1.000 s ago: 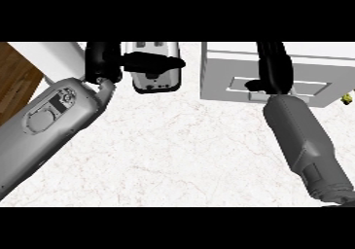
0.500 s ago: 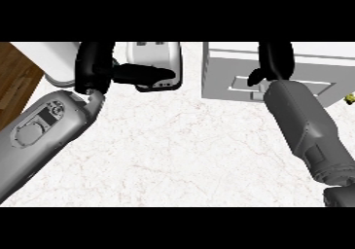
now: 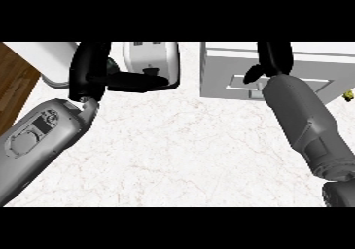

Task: Pick up the can, place it into the drawer and close the drawer

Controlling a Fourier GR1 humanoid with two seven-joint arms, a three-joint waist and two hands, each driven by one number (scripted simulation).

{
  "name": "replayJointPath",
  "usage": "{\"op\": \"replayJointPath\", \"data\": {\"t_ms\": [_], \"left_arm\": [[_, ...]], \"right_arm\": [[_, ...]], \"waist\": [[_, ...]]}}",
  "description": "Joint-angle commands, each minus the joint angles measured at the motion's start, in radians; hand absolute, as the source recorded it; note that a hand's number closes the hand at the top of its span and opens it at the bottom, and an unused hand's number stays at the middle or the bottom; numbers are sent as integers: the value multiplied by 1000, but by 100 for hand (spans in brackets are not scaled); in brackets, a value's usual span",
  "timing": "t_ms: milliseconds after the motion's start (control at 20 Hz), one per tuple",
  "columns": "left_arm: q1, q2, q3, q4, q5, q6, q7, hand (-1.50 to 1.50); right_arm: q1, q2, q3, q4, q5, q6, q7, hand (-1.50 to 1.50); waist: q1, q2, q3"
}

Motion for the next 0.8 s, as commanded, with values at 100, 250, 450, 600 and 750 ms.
{"op": "replayJointPath", "data": {"t_ms": [100, 250, 450, 600, 750], "left_arm": [[50, 13, 9, -29, -4, -14, -22, -150], [48, 7, 18, -8, -15, -8, -28, -150], [89, 16, 17, -53, -14, 0, -16, -150], [105, 38, 36, -69, -21, 1, -10, -150], [149, 45, 60, -79, -23, -17, -38, -150]], "right_arm": [[-79, 69, -159, -54, -199, 38, -108, -150], [-84, 83, -211, -59, -265, 78, -176, -150], [-93, 106, -303, -73, -375, 134, -217, -150], [-120, 125, -343, -66, -427, 188, -192, -150], [-113, 109, -364, -76, -467, 237, -246, -150]], "waist": [[22, -5, 1], [6, -2, 1], [4, -13, 0], [-16, -23, -2], [-28, -23, -3]]}}
